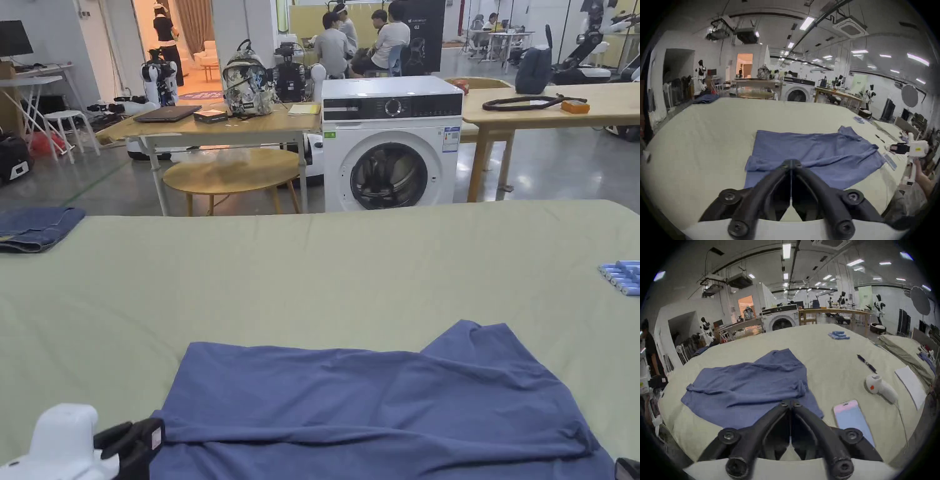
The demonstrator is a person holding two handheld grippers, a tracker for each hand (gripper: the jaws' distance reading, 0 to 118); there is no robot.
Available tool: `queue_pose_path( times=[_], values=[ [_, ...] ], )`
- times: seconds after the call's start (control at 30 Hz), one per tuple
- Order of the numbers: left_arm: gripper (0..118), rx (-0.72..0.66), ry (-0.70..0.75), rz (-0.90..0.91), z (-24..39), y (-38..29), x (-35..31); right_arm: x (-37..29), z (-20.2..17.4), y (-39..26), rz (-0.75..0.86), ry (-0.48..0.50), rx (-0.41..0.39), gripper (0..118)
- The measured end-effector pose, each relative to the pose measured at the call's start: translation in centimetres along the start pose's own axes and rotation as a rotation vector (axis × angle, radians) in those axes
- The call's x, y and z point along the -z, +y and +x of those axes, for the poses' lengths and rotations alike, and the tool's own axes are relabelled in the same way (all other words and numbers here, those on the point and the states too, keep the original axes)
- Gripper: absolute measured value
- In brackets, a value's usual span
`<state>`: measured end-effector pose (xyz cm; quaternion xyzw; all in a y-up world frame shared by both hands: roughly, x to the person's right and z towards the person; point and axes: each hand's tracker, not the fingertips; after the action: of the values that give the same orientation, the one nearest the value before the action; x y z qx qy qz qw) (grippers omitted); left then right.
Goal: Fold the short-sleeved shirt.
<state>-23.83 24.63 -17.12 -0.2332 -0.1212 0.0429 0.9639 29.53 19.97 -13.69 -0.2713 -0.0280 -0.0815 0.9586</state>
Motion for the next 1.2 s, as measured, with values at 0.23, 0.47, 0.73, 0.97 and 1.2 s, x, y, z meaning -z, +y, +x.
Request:
queue_pose_path(
  times=[0.23, 0.47, 0.73, 0.97, 1.2],
  values=[
    [0, -0.17, 0.035, -0.07, -2.2, -4.7, -1.7, -1.6, -1.2, -3.5, -0.051, 0.05, 0.054, 0],
    [51, -0.237, 0.068, -0.246, -8.8, -3.0, 4.8, -2.5, -0.3, -3.8, -0.034, 0.077, 0.137, 0],
    [0, -0.221, 0.137, -0.4, -10.7, -4.0, 12.9, -3.3, 1.7, -3.9, -0.05, 0.028, 0.156, 0],
    [0, -0.248, 0.111, -0.431, -9.8, -4.3, 14.0, 1.0, 3.0, -2.5, -0.079, -0.044, 0.224, 54],
    [0, -0.236, 0.12, -0.426, -9.0, -4.3, 13.4, 9.9, 3.3, -3.2, -0.265, -0.054, 0.37, 58]
  ],
)
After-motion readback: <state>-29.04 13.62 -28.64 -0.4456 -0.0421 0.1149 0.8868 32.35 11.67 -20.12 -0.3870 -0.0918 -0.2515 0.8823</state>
